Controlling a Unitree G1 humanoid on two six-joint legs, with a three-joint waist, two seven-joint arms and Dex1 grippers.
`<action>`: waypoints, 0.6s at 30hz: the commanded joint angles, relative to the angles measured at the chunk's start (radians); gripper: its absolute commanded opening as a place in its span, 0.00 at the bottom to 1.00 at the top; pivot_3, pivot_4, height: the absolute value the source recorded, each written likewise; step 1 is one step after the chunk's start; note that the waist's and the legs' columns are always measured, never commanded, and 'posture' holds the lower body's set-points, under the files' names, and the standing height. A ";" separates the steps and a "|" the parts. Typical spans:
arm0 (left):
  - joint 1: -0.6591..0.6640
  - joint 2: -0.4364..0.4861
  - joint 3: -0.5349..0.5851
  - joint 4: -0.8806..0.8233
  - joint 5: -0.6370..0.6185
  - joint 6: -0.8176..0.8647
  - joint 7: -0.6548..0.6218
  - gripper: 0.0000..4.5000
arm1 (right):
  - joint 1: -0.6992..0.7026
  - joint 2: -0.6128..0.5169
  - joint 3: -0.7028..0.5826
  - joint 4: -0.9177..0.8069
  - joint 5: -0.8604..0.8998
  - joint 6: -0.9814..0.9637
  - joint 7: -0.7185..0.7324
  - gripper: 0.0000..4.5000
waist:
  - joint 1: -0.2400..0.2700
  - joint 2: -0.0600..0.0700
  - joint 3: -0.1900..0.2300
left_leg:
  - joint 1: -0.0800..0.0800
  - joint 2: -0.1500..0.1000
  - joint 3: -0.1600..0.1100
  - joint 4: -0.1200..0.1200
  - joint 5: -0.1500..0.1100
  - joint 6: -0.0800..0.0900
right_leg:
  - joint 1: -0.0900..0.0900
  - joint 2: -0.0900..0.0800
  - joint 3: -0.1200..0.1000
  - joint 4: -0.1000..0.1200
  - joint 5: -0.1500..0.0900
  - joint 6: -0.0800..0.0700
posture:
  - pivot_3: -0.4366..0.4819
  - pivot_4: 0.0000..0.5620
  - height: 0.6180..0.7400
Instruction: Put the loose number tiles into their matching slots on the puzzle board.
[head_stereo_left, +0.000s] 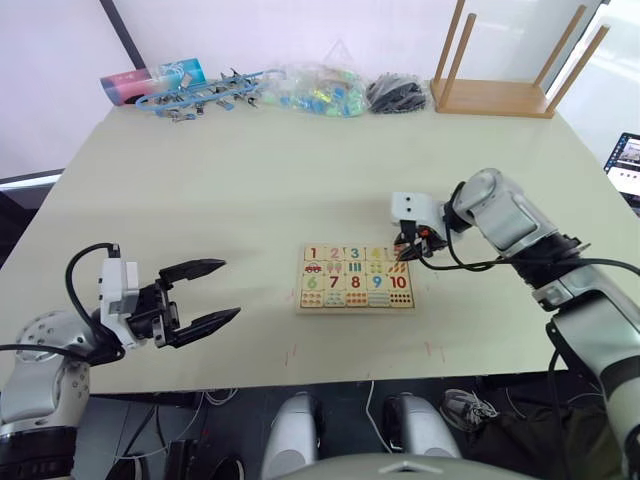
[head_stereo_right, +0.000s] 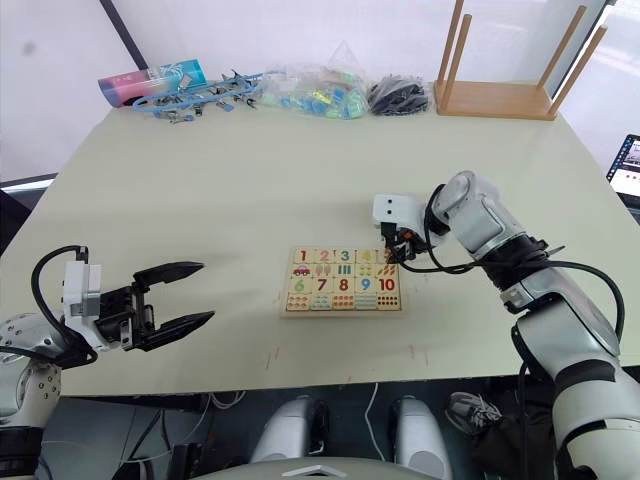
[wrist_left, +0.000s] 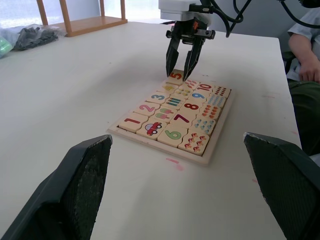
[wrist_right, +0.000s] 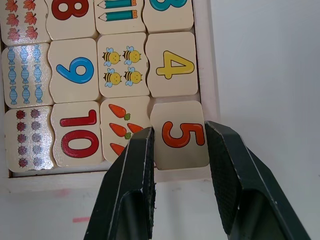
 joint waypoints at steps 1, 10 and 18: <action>-0.003 0.007 0.035 -0.031 -0.011 -0.003 0.001 1.00 | -0.019 0.000 -0.024 -0.017 -0.002 -0.008 0.013 0.21 | 0.000 0.000 0.000 | 0.000 0.000 0.000 0.000 0.000 0.000 | 0.000 0.000 0.000 0.000 0.000 0.000 | 0.48 0.27 0.99; 0.001 0.004 0.034 -0.036 -0.012 -0.002 0.003 1.00 | -0.013 0.005 -0.024 -0.021 -0.005 -0.013 0.015 0.21 | 0.000 0.000 0.000 | 0.000 0.000 0.000 0.000 0.000 0.000 | 0.000 0.000 0.000 0.000 0.000 0.000 | 0.48 0.27 0.99; -0.003 0.002 0.029 -0.032 -0.010 -0.004 0.002 1.00 | -0.013 0.003 -0.023 -0.020 -0.008 -0.017 0.022 0.21 | 0.000 0.000 0.000 | 0.000 0.000 0.000 0.000 0.000 0.000 | 0.000 0.000 0.000 0.000 0.000 0.000 | 0.48 0.27 0.99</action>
